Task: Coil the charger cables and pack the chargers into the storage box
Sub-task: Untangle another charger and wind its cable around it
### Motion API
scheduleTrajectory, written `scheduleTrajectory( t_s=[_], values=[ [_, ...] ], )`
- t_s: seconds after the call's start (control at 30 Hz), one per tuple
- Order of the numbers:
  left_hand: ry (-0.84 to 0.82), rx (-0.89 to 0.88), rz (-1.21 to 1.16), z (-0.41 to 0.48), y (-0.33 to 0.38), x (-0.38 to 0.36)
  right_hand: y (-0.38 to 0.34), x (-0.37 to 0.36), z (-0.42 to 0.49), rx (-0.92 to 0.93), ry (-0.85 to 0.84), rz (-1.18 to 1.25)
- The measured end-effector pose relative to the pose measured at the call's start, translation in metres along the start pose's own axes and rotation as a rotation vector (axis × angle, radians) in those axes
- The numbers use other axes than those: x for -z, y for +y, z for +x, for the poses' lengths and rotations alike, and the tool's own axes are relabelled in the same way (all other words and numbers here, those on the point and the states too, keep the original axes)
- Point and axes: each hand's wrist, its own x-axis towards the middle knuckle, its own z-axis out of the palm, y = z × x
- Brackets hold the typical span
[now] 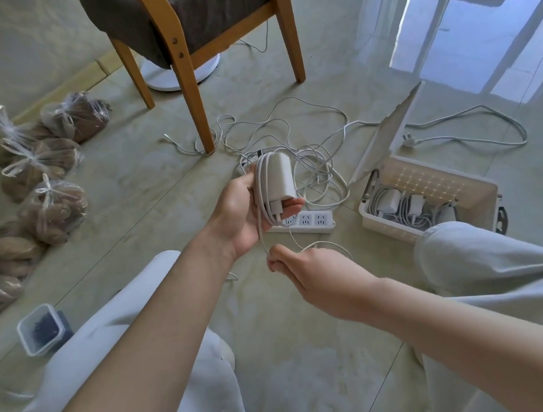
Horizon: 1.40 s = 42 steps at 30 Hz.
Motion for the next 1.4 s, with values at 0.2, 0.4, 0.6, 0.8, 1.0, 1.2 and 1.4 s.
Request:
scheduleTrajectory(
  t_s=[0.2, 0.4, 0.6, 0.8, 1.0, 1.2, 1.4],
  values=[
    [-0.095, -0.042, 0.171, -0.008, 0.001, -0.005, 0.03, 0.016, 0.01, -0.033, -0.101, 0.009],
    [-0.267, -0.017, 0.511, -0.02, 0.01, 0.0, 0.04, 0.034, 0.012, -0.046, -0.09, -0.056],
    [-0.203, 0.001, 1.053, -0.022, 0.015, 0.015, 0.055, 0.046, 0.013, -0.189, -0.015, -0.122],
    [0.167, -0.138, 1.46, -0.01, 0.004, 0.031, 0.05, 0.051, 0.014, -0.223, 0.191, -0.156],
    [0.442, -0.356, 1.541, -0.004, -0.003, 0.025, 0.029, 0.051, 0.007, -0.168, 0.266, -0.098],
    [0.441, -0.459, 1.313, 0.002, -0.008, 0.02, 0.014, 0.046, -0.004, -0.108, 0.285, 0.012],
    [0.384, -0.453, 0.862, 0.007, -0.011, 0.007, 0.006, 0.043, -0.008, 0.053, 0.365, 0.019]
  ],
)
